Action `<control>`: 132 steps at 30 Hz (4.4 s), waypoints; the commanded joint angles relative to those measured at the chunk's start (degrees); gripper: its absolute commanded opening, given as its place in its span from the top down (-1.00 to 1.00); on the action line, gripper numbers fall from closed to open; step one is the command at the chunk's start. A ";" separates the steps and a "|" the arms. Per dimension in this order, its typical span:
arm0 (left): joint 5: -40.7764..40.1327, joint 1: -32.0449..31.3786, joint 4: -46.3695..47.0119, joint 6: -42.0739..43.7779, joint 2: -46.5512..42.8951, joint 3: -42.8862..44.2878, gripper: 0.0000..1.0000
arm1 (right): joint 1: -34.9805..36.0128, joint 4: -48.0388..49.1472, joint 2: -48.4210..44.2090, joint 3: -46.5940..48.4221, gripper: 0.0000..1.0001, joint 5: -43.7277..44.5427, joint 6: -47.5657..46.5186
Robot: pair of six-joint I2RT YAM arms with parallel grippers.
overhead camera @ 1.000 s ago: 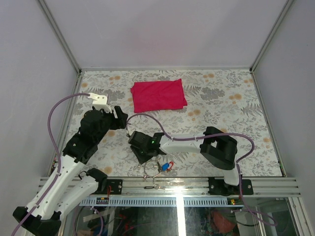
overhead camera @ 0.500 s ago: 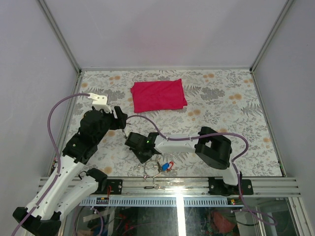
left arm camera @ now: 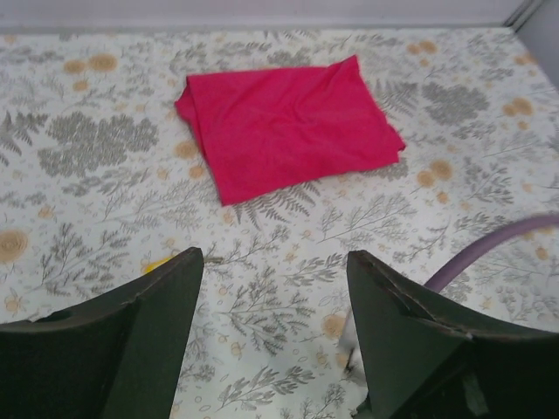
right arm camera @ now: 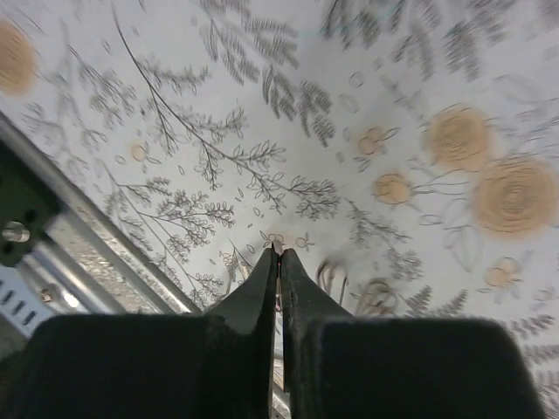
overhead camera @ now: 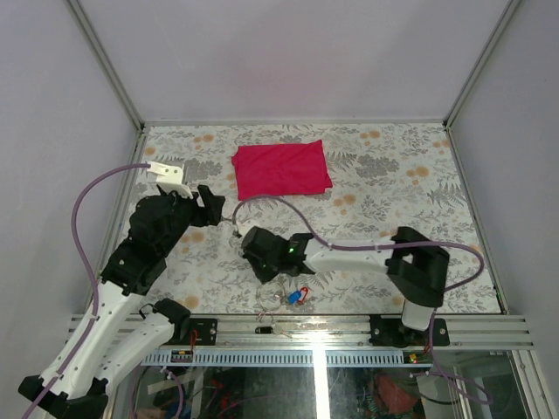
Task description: Put the keys on the keyring
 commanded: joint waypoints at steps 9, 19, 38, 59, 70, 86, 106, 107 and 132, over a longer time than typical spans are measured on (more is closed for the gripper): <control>19.50 0.34 14.65 3.37 -5.65 2.46 -0.35 | -7.04 32.06 -34.20 -16.98 1.00 2.71 -7.29; 33.23 0.34 25.26 1.05 -1.87 2.78 -0.43 | -7.84 44.39 -44.35 -17.07 1.00 20.41 -5.89; 29.05 -11.24 29.07 9.68 8.52 9.24 -0.54 | -7.89 47.85 -40.24 -8.37 1.00 23.73 0.90; -2.98 -28.05 31.62 27.36 14.23 10.10 0.09 | -7.81 48.33 -43.68 -9.65 1.00 19.32 0.89; -3.40 -28.05 34.91 27.94 13.57 9.31 0.27 | -7.89 46.61 -44.63 -9.35 1.00 17.81 0.67; -3.65 -28.07 33.33 28.43 13.50 11.67 1.00 | -7.82 44.76 -45.72 -9.85 0.92 15.78 -0.19; -0.20 -28.05 21.55 38.14 10.28 12.16 1.00 | -17.82 -1.88 -39.01 18.66 -0.03 0.04 -0.10; 0.06 -28.07 21.35 38.02 10.34 12.30 1.00 | -18.58 -2.43 -38.33 19.38 -0.03 -2.55 0.32; 2.19 -28.05 22.06 37.18 10.90 11.93 1.00 | -20.95 -0.84 -30.58 22.13 0.42 -17.83 4.88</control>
